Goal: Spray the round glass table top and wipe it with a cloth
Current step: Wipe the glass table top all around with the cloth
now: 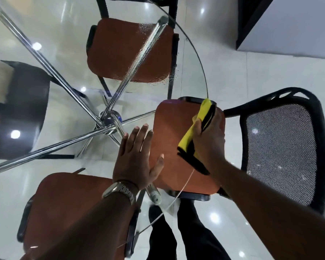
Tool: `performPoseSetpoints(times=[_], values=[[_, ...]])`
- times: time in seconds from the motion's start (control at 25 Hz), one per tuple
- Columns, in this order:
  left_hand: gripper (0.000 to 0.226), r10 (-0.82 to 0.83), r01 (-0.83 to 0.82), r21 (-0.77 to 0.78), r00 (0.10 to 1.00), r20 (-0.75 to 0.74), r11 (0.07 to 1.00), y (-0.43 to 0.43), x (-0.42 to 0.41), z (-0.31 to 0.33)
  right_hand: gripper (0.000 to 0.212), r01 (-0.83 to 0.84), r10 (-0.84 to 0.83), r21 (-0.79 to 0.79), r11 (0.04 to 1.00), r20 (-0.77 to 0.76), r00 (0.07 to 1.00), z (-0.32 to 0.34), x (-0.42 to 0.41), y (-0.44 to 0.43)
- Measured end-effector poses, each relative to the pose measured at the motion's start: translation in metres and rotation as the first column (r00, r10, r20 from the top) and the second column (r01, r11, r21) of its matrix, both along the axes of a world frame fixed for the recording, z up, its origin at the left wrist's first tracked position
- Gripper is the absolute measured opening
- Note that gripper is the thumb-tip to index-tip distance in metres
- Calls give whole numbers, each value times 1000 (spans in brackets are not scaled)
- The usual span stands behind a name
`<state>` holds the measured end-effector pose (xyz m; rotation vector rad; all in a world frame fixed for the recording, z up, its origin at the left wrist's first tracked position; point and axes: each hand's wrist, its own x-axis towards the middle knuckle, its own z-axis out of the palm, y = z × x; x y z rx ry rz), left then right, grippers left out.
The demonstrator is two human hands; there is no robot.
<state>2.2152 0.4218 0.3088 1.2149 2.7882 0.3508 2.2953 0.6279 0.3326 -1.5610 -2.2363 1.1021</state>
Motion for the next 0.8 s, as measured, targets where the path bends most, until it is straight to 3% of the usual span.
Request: performPoseSetpoints(times=[0.2, 0.32, 0.44, 0.52, 0.64, 0.8], values=[[75, -15, 15, -19, 1000, -18, 1000, 0, -1, -3, 47, 66, -63, -109, 992, 29, 998, -13, -58, 76], [75, -6, 6, -16, 1000, -18, 1000, -2, -1, -1, 35, 142, -150, -179, 974, -36, 988, -5, -11, 21], [73, -11, 11, 12, 1000, -28, 1000, -3, 2, -6, 32, 45, -43, -184, 982, 18, 999, 3, 51, -44], [74, -35, 35, 12, 999, -31, 999, -4, -1, -8, 35, 13, -20, -195, 981, -32, 999, -2, 33, -18], [74, -34, 34, -7, 998, -51, 999, -3, -4, -12, 46, 88, -85, -159, 983, 24, 996, -25, -26, 59], [70, -47, 50, 43, 997, -58, 998, -3, 0, -8, 25, 112, -135, -196, 974, -108, 985, -10, -5, 22]])
